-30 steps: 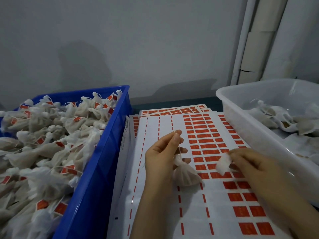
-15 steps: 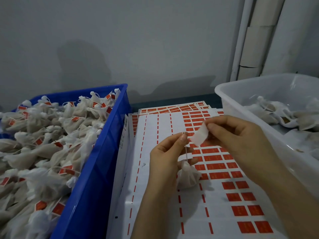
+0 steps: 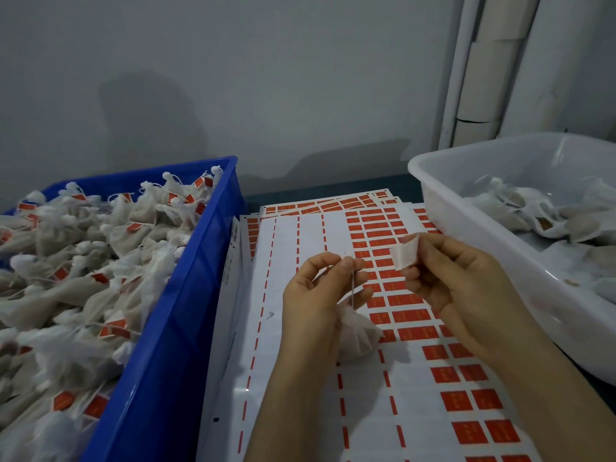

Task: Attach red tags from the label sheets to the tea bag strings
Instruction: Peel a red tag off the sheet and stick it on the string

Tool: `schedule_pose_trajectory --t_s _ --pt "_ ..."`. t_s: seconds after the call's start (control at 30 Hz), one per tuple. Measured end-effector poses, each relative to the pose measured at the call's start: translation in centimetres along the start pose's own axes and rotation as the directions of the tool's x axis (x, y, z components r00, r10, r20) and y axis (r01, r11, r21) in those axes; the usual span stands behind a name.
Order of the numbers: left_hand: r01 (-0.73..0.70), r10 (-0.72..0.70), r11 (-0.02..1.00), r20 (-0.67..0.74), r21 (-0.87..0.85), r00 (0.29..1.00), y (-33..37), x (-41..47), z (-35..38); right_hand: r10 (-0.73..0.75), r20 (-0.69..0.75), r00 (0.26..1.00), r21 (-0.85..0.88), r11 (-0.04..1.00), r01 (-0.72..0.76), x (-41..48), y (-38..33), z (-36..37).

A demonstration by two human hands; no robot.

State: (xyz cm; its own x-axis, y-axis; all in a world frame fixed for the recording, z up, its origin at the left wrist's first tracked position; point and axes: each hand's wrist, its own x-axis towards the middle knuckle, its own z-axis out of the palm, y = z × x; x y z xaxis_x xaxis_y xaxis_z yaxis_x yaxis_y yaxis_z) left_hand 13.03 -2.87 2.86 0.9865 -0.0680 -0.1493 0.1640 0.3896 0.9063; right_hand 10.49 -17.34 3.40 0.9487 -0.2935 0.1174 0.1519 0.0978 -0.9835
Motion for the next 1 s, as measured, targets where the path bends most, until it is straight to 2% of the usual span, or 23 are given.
schedule_pose_trajectory --t_s 0.1,0.17,0.23,0.3,0.4,0.57,0.73,1.0 --pt "-0.005 0.005 1.000 0.014 -0.001 1.000 0.0 -0.1 0.0 -0.065 -0.034 0.997 -0.130 0.990 0.060 -0.2 0.0 0.2" --pt "0.002 -0.002 1.000 0.019 0.027 1.000 -0.1 -0.1 -0.1 -0.163 -0.100 0.982 -0.258 0.957 0.133 -0.3 0.2 0.3" --pt "0.005 -0.009 0.998 0.074 0.058 0.997 -0.2 -0.2 -0.2 -0.266 -0.161 0.950 -0.378 0.906 0.190 -0.5 0.2 0.5" --pt "0.021 -0.032 0.997 0.151 0.073 0.988 -0.4 -0.4 -0.2 -0.321 -0.181 0.929 -0.418 0.881 0.223 -0.7 0.1 0.6" --pt "0.025 -0.041 0.995 0.179 0.094 0.983 -0.5 -0.4 -0.1 -0.322 -0.168 0.932 -0.401 0.886 0.234 -0.8 -0.1 0.7" --pt "-0.018 0.010 0.997 0.116 0.069 0.993 -0.3 -0.4 -0.4 -0.280 -0.155 0.948 -0.298 0.928 0.225 -0.9 -0.4 0.6" --pt "0.025 -0.031 0.999 0.107 0.048 0.994 -0.2 -0.2 -0.1 -0.280 -0.148 0.949 -0.266 0.935 0.235 -1.2 -0.4 0.8" --pt "-0.047 0.042 0.998 0.104 0.051 0.994 -0.5 0.0 -0.2 -0.282 0.046 0.958 -0.291 0.914 0.282 -1.2 0.2 1.2"
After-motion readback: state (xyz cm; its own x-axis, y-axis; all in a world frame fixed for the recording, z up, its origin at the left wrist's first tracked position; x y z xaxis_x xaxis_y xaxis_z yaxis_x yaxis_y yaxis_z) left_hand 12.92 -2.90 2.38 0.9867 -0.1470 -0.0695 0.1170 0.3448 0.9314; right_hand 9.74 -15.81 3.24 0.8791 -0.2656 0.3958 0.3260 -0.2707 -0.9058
